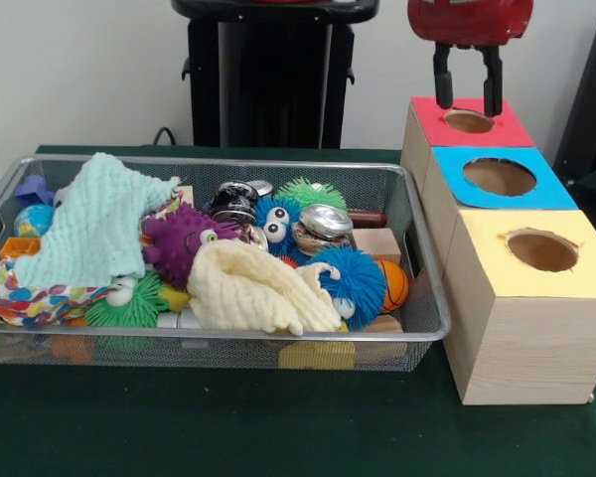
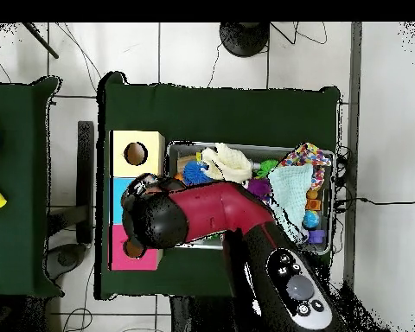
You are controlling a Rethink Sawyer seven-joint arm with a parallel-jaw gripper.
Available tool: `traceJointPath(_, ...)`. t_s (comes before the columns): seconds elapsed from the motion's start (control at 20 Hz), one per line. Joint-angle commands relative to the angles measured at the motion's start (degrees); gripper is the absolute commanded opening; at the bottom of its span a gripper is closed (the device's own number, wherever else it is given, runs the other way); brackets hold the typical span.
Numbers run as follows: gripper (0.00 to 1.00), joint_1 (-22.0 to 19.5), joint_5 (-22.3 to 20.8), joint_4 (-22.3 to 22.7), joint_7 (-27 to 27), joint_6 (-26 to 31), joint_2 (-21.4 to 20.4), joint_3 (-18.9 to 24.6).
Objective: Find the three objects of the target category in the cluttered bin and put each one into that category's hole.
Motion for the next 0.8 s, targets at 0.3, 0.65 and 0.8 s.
traceJointPath(0.3,1.0,3.58,6.91,-9.63,34.78,8.28,1.46,-12.62)
traceJointPath(0.65,1.0,2.72,9.46,-9.62,37.49,11.11,-0.87,-10.87)
traceJointPath(0.8,1.0,2.09,10.41,-8.81,37.16,10.96,-1.57,-10.76)
